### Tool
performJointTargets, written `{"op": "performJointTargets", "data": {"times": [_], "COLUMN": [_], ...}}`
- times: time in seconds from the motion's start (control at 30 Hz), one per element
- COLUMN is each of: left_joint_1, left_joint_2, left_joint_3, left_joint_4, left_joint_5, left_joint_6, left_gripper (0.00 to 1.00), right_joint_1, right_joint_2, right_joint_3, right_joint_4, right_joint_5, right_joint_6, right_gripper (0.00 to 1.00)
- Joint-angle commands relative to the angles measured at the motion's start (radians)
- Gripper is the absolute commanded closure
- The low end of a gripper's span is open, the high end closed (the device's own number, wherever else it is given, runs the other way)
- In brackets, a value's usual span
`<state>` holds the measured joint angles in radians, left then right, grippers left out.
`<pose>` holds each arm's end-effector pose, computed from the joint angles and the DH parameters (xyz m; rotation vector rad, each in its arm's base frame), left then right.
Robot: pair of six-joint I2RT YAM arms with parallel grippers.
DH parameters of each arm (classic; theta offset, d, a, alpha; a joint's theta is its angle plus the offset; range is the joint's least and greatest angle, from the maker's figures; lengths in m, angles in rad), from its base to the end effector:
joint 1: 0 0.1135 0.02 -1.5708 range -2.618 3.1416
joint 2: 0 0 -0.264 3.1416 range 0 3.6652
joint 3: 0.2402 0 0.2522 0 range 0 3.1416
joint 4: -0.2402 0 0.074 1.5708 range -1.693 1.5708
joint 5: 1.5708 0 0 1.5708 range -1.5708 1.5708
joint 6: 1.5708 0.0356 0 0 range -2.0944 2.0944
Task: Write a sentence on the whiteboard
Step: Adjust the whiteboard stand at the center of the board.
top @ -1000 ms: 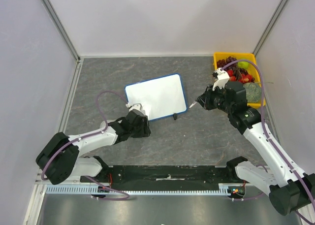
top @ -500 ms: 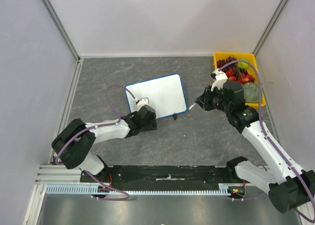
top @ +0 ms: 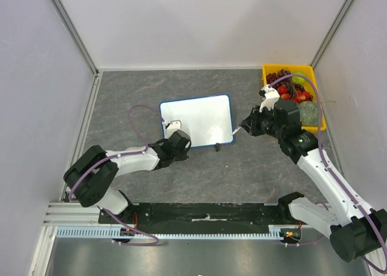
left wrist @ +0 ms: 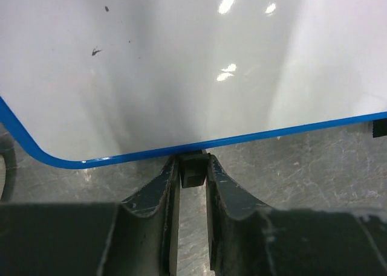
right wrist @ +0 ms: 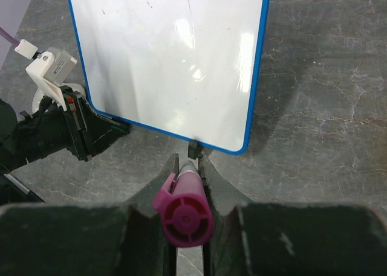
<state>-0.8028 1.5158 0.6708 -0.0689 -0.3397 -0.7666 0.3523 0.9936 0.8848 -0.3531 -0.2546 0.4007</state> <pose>0.2021 -0.1922 0.1485 -0.0980 2.4327 -0.2903 0.2063 0.0854 0.3194 -0.1150 2.0923 0.7242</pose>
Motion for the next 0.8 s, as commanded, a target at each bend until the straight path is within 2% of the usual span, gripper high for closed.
{"op": "performJointTargets", "data": {"times": [0.0, 0.27, 0.47, 0.6, 0.77], "left_joint_1": [-0.042, -0.216, -0.357, -0.426, -0.479], "left_joint_2": [-0.015, -0.114, -0.157, -0.164, -0.112], "left_joint_3": [-0.065, -0.083, -0.094, -0.103, -0.068], "left_joint_4": [-0.204, -0.376, -0.459, -0.470, -0.494], "left_joint_5": [0.047, 0.028, 0.038, 0.036, 0.027], "left_joint_6": [-0.031, -0.180, -0.354, -0.444, -0.482], "left_gripper": [0.94, 0.96, 0.96, 0.94, 0.90], "right_joint_1": [-0.004, -0.006, -0.006, -0.004, -0.006], "right_joint_2": [-0.027, -0.062, -0.056, -0.055, -0.052], "right_joint_3": [-0.001, -0.006, -0.001, -0.003, -0.004], "right_joint_4": [0.032, 0.022, 0.023, 0.023, 0.023], "right_joint_5": [-0.014, -0.012, -0.046, -0.046, -0.054], "right_joint_6": [0.006, 0.018, 0.029, 0.029, 0.027], "right_gripper": [1.00, 1.00, 1.00, 1.00, 1.00]}}
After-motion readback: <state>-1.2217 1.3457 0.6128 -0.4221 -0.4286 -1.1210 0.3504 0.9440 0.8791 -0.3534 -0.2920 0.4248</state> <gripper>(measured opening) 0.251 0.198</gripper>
